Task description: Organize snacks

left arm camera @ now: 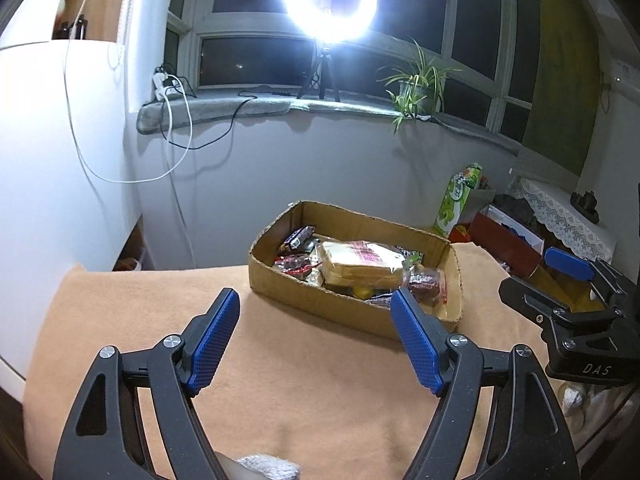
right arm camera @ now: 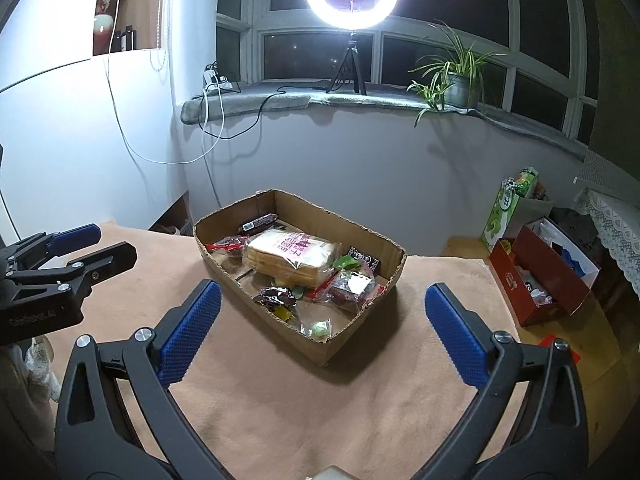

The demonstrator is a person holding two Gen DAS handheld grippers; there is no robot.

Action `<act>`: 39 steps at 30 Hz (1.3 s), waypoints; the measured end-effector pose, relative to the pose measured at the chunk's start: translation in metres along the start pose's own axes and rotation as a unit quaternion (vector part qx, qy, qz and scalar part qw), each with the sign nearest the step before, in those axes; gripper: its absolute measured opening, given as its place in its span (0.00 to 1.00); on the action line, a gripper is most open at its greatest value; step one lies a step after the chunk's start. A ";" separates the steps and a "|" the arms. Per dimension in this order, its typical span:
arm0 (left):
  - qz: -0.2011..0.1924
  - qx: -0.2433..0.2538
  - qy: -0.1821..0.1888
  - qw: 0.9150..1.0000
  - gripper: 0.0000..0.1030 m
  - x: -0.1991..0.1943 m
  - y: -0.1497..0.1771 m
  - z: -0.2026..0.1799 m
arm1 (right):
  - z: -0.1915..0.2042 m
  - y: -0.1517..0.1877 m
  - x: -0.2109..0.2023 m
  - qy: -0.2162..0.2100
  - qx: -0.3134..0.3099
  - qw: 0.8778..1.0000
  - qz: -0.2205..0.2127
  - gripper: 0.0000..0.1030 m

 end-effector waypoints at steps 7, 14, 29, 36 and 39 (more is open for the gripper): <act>-0.004 -0.001 -0.002 1.000 0.76 -0.006 -0.002 -0.002 | 0.000 0.000 -0.005 0.003 0.000 1.000 -0.002 1.00; -0.009 0.000 -0.002 1.000 0.76 -0.014 -0.002 -0.007 | 0.002 0.002 -0.016 0.006 -0.001 1.000 -0.007 1.00; -0.006 -0.001 0.003 1.000 0.76 -0.018 0.000 -0.012 | 0.000 0.003 -0.020 0.008 0.000 1.000 -0.007 1.00; -0.007 0.000 -0.001 1.000 0.76 -0.016 0.000 -0.008 | -0.001 0.005 -0.019 0.007 -0.003 1.000 -0.004 1.00; -0.009 0.003 -0.006 1.000 0.76 -0.014 0.002 -0.007 | -0.003 0.008 -0.020 0.006 -0.005 1.000 -0.002 1.00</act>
Point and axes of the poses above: each gripper's, at about its wrist camera, not at the fingertips, and x roughly the way its jaws point, z to its left, y to its underside, the point moved 7 cm from there along x, roughly the way its jaws point
